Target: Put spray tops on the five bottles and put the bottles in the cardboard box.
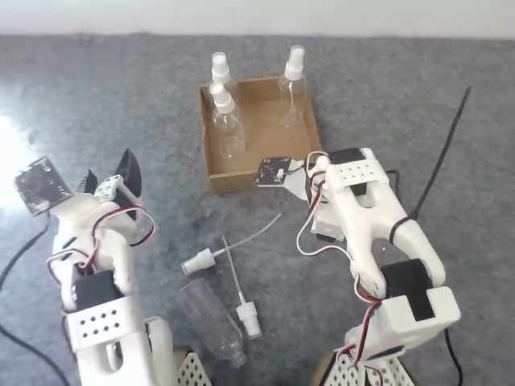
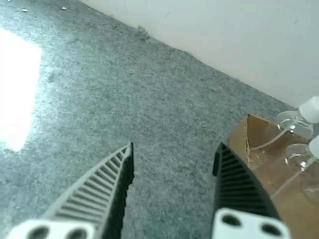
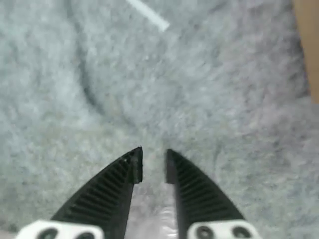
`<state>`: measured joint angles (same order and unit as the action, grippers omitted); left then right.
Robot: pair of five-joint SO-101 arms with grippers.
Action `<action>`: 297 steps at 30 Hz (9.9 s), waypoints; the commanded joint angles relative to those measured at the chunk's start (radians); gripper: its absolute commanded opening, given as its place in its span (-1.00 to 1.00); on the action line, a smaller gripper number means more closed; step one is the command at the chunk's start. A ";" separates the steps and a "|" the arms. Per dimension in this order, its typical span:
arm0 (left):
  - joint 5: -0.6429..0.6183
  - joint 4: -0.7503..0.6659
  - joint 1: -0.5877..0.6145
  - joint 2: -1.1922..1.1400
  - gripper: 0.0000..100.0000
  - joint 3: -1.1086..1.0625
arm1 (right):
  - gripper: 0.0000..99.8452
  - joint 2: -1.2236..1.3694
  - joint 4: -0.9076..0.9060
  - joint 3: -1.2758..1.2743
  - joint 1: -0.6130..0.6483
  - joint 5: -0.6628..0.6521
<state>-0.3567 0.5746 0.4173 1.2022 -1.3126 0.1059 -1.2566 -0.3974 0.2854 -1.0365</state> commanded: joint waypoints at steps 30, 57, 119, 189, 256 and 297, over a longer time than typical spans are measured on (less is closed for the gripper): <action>0.009 -0.026 -0.002 0.005 -0.51 0.007 | -0.37 -0.217 -0.248 0.002 -0.374 -0.166; 0.009 -0.025 -0.002 0.008 -0.51 0.007 | -0.85 -0.229 -0.048 -0.164 -0.306 -0.189; 0.009 -0.023 -0.003 0.009 -0.51 0.007 | -0.85 -0.851 -0.084 -0.063 0.297 1.051; 0.508 0.738 -0.634 -0.468 -0.51 0.458 | -0.85 -1.486 0.650 -0.836 -0.094 1.224; 1.398 0.548 -1.186 -0.704 -0.66 0.200 | -0.84 -1.494 0.737 -0.835 -0.352 1.223; 1.358 0.715 -1.218 -1.171 -0.74 0.541 | -0.84 -1.495 0.737 -0.835 -0.355 1.223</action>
<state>1.0088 1.2329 -0.8040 0.1036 -0.8661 -1.3579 -0.5386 -1.2474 -0.0721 0.1818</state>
